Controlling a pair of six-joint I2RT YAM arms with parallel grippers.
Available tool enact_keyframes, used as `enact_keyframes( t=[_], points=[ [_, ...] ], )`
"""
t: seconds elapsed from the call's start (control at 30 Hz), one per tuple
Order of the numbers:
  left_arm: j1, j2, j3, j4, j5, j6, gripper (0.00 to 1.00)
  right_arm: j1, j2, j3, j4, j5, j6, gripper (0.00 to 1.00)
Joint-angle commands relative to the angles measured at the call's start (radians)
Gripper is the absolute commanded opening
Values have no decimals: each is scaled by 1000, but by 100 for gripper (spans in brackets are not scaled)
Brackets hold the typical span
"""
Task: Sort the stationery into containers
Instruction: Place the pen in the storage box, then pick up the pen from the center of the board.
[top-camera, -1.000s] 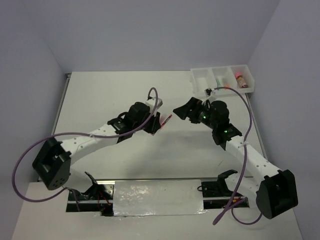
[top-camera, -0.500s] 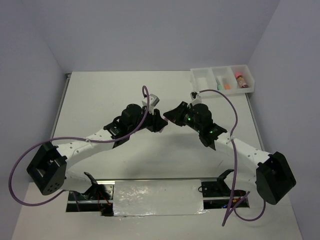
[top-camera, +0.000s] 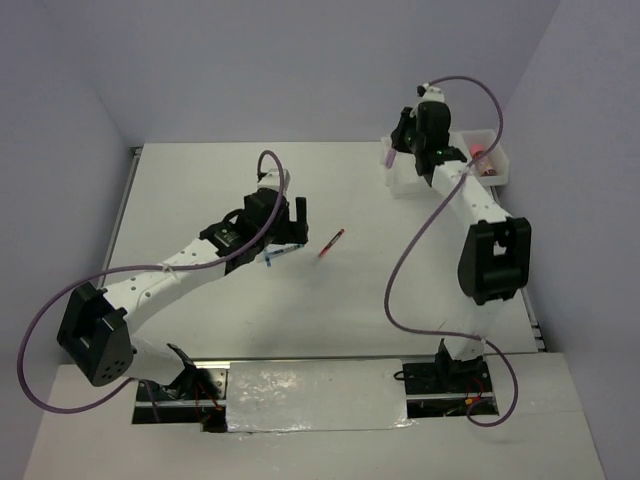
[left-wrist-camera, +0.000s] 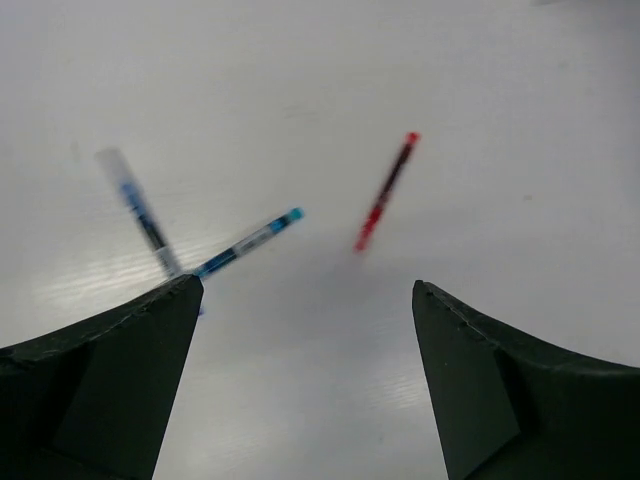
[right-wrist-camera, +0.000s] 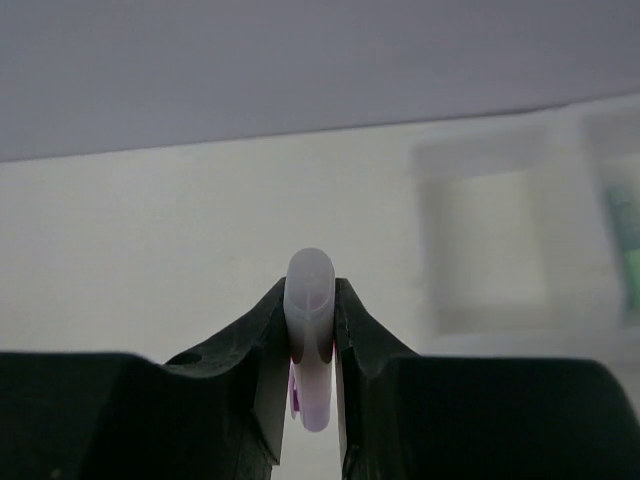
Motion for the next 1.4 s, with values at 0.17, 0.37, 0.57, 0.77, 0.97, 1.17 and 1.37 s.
enact_keyframes(
  t=[0.17, 0.37, 0.57, 0.77, 0.97, 1.17, 1.37],
  points=[
    [29, 4, 23, -215, -116, 36, 99, -175, 422, 618, -332, 111, -327, 0],
    [27, 86, 56, -117, 22, 143, 99, -233, 593, 862, -367, 108, -379, 3],
    [12, 288, 168, -3, 182, 292, 96, -301, 640, 815, -303, 82, -334, 13],
    [9, 430, 279, 23, 222, 321, 96, -324, 641, 790, -278, 16, -294, 93],
    [7, 475, 330, 18, 257, 338, 92, -312, 560, 766, -313, -9, -182, 100],
    [4, 524, 394, -66, 257, 326, 88, -214, 203, 337, -258, 71, -38, 100],
    [4, 335, 319, -168, -47, 66, 90, 70, -113, -165, -123, 229, 134, 100]
  ],
)
